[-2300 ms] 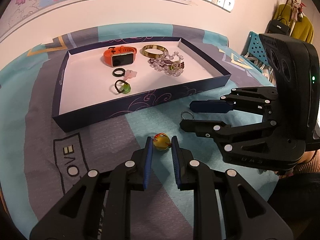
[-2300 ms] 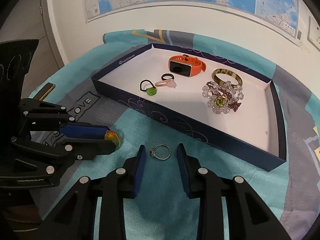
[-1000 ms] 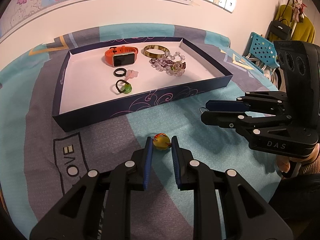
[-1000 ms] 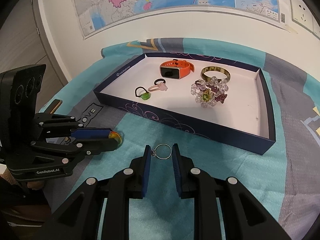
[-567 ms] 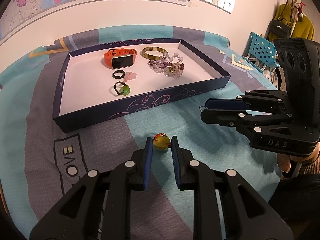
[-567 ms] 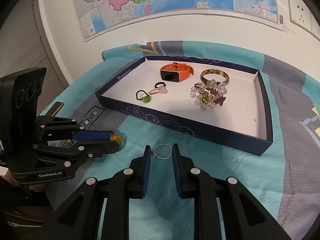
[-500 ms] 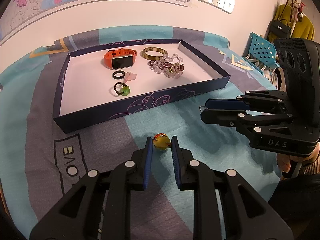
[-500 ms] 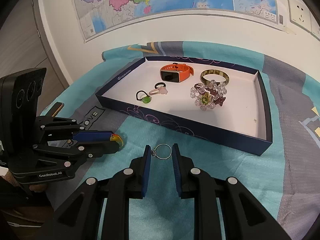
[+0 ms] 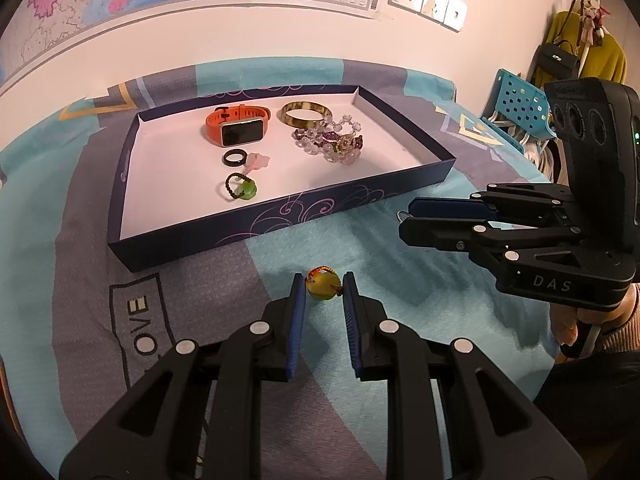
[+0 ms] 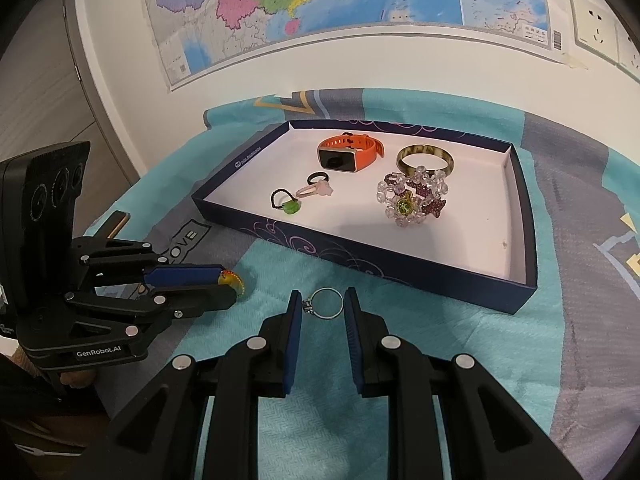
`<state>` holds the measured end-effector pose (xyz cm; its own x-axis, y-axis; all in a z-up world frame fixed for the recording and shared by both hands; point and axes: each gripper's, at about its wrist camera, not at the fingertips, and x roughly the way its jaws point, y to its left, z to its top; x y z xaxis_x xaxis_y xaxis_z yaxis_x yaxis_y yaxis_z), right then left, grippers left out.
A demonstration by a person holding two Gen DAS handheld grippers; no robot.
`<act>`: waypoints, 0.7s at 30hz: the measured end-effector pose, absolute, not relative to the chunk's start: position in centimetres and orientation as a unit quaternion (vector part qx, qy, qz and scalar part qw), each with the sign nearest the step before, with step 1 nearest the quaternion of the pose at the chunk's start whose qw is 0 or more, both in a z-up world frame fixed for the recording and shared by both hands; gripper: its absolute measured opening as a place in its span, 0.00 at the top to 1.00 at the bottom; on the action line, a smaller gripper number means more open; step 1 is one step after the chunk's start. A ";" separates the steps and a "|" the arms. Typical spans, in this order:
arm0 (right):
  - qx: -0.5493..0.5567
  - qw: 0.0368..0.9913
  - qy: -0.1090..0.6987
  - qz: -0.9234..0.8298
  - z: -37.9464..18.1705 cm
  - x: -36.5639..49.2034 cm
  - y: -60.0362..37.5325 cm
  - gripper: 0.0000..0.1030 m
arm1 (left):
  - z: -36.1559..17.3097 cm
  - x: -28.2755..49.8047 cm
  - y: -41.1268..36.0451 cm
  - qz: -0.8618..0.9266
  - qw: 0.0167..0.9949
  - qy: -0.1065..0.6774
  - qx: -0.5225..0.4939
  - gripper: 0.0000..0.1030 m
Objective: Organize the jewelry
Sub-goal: 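Close the left tool on the yellow duck charm while the right tool closes on the silver ring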
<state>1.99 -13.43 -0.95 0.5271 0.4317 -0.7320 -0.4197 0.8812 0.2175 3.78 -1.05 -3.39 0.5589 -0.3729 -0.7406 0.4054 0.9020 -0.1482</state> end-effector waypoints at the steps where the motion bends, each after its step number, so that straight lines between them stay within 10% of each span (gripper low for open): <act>1: 0.007 0.874 0.421 0.243 -0.9 2.0 -13.4 0.81 | -3.4 3.8 -1.1 -0.220 0.883 0.414 0.020 0.81; 21: 0.010 0.876 0.417 0.243 -0.5 1.9 -13.7 0.81 | -3.2 3.8 -1.1 -0.222 0.884 0.411 0.019 0.81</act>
<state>1.88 -13.66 -0.51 0.5336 0.4338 -0.7260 -0.4165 0.8819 0.2208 3.77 -1.14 -3.16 0.5638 -0.3771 -0.7348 0.4081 0.9007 -0.1492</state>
